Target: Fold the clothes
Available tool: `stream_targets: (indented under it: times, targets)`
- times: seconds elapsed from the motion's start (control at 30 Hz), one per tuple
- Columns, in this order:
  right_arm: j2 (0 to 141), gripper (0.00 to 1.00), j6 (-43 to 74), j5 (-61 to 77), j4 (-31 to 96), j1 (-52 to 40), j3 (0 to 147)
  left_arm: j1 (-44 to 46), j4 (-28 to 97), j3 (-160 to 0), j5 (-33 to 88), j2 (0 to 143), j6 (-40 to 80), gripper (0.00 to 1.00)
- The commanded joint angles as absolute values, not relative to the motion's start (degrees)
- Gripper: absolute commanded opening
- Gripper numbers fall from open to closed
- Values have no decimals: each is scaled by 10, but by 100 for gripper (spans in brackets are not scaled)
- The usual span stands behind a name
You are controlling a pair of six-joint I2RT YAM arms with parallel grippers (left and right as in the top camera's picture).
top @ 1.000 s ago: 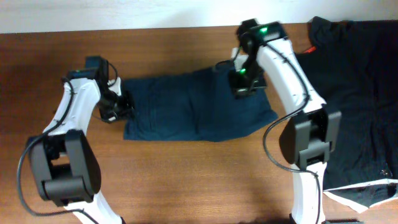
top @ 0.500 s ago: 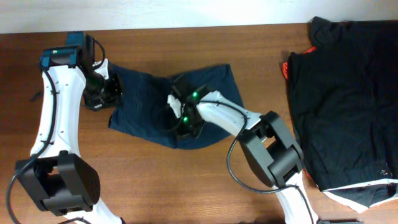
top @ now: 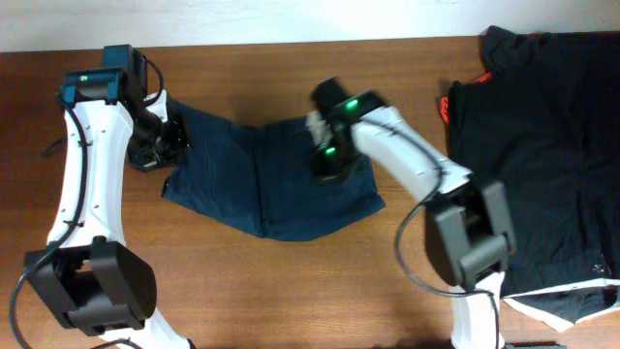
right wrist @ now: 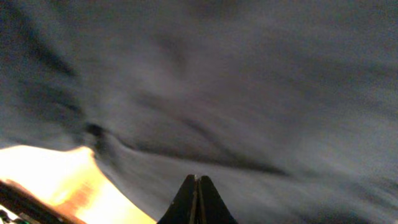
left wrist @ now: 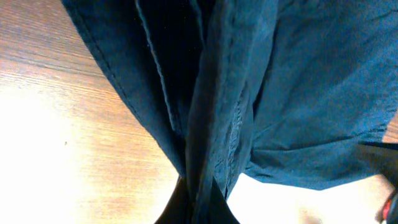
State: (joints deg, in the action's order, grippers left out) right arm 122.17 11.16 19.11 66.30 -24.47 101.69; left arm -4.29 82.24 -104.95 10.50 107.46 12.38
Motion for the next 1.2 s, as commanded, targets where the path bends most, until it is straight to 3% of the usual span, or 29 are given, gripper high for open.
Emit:
stream_targets:
  times: [0.0,0.33,0.5,0.83,0.93,1.17]
  targets:
    - [1214,4,76,147,683,-203,996,-42,818,-1062,102,1063,119,0]
    - [1214,4,54,132,582,-176,825,11,794,-1062,218,1063,119,0]
    - [1214,4,65,135,575,-177,809,65,748,-1062,305,1063,131,0]
    - [1214,4,65,135,571,-196,809,227,641,-1061,288,1067,166,1]
    - [1214,4,65,135,572,-202,809,251,638,-1061,228,1080,190,1]
    - [1214,4,65,135,577,-203,809,259,623,-1061,227,1118,204,1]
